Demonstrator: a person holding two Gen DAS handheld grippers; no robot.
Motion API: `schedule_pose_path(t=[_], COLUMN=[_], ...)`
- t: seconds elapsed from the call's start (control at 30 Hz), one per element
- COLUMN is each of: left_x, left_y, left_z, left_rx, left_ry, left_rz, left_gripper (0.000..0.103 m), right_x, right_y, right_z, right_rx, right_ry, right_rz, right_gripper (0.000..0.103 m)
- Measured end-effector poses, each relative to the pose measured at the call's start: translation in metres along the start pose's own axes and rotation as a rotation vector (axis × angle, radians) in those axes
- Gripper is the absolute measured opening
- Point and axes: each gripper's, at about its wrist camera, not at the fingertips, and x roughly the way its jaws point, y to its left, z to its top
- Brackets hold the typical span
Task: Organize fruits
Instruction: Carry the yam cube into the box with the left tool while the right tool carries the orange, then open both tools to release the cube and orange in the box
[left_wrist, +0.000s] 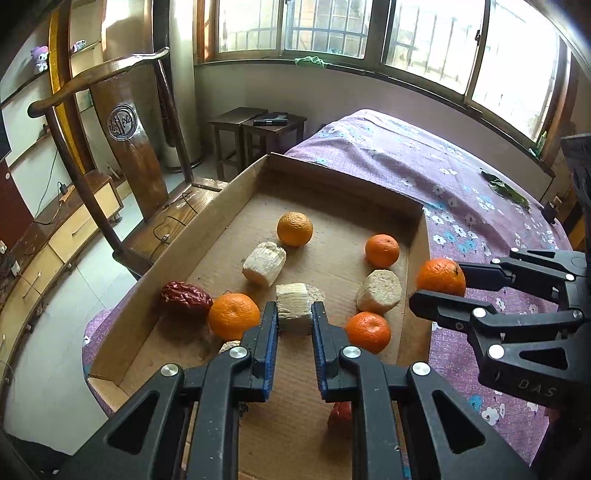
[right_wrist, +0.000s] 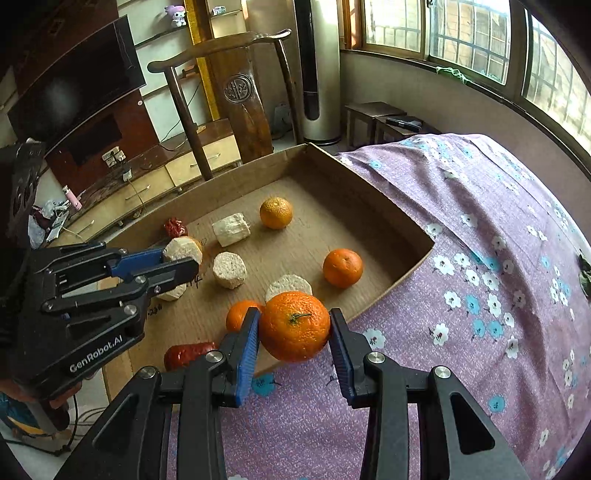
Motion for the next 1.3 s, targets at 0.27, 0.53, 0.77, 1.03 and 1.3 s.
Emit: schedule_pose_path(t=[0.27,0.53,0.77,1.03,1.3], left_x=[0.01,0.019,0.021,0.02,0.02], left_y=[0.003,0.005,0.007,0.007,0.006], left_z=[0.001,0.002,0.002,0.002,0.003], left_rx=[-0.011,-0.012,-0.021,-0.024,-0.023], left_ry=[0.015,0.033,0.033,0.032,0.032], left_rz=[0.007,0.008,0.011,0.015,0.023], left_gripper=[0.017,0.017,0.017,0.017,0.017], right_x=[0.037,0.065,0.079,0.086,0.092], right_y=[0.003,0.006,0.007,0.005,0.008], right_z=[0.029,0.043,0.047,0.049,0.051], right_rx=[-0.029,-0.063,-0.078,-0.081,-0.071], right_ry=[0.04,0.082,0.109,0.115,0.102], right_rz=[0.035,0.051,0.018,-0.026,-0.026], right_gripper=[0.04,0.04,0.04,0.04,0.041])
